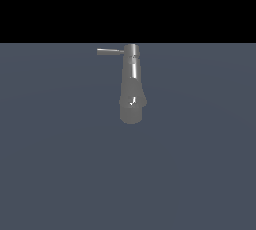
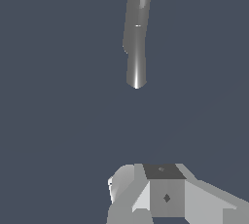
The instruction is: Turn on the faucet by rotating a designated handle.
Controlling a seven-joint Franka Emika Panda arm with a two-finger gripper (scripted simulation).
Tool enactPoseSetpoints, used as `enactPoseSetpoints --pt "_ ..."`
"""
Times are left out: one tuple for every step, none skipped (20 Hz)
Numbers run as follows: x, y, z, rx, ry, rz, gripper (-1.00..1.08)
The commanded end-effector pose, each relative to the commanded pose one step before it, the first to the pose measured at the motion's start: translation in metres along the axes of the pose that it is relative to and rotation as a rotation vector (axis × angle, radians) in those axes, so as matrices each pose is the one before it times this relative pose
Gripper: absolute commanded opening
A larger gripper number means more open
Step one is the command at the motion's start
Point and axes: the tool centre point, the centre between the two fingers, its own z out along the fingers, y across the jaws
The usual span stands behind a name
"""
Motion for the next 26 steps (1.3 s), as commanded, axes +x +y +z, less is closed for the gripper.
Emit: enactPoseSetpoints --pt "0.0 0.00001 0.0 0.0 0.0 0.0 -1.0" --pt "0.00004 0.00005 0.00004 0.00093 0.00023 0.00071 -1.0" --pt "0.00015 0.00016 0.00011 0.00275 0.00065 0.0021 -1.0" --pt "0.00026 0.00023 0.00018 0.00437 0.00098 0.00338 -1.0" --pt "0.00043 0.00032 0.00023 0.00606 0.00125 0.00477 -1.0" --pt "0.00068 0.00036 0.00027 0.0077 0.00137 0.00624 -1.0" --pt "0.00097 0.00032 0.00026 0.00852 0.00113 0.00718 -1.0" --pt "0.00122 0.00019 0.00021 0.00811 0.00054 0.00723 -1.0" --pt "0.00146 0.00003 0.00015 0.0073 -0.00015 0.00699 -1.0" --pt "0.00169 -0.00014 0.0001 0.00644 -0.00086 0.00672 -1.0" --pt "0.00193 -0.0003 0.00007 0.00573 -0.00154 0.00659 -1.0" --pt "0.00218 -0.00044 0.00006 0.00534 -0.00213 0.00672 -1.0" --pt "0.00246 -0.00053 0.00007 0.00554 -0.00258 0.00736 -1.0" --pt "0.0028 -0.00058 0.00012 0.00672 -0.00281 0.00881 -1.0" --pt "0.00319 -0.0006 0.00019 0.00821 -0.00304 0.01061 -1.0" --pt "0.00352 -0.00065 0.00025 0.00904 -0.00338 0.01193 -1.0" --pt "0.00384 -0.00077 0.00031 0.0093 -0.00388 0.0129 -1.0" --pt "0.00418 -0.00088 0.00039 0.00969 -0.00436 0.01406 -1.0" --pt "0.00452 -0.00096 0.00048 0.01026 -0.00479 0.01543 -1.0" --pt "0.00489 -0.00108 0.00058 0.01074 -0.00527 0.01687 -1.0" --pt "0.00526 -0.00121 0.00071 0.01109 -0.0058 0.01834 -1.0" --pt "0.00564 -0.00135 0.00085 0.01137 -0.00631 0.01987 -1.0" --pt "0.00603 -0.00151 0.00101 0.01158 -0.00683 0.02147 -1.0" --pt "0.00642 -0.00167 0.00118 0.01168 -0.00734 0.02312 -1.0" --pt "0.0068 -0.00186 0.00138 0.01167 -0.00783 0.02481 -1.0" --pt "0.00717 -0.00206 0.00159 0.01152 -0.00827 0.02649 -1.0"
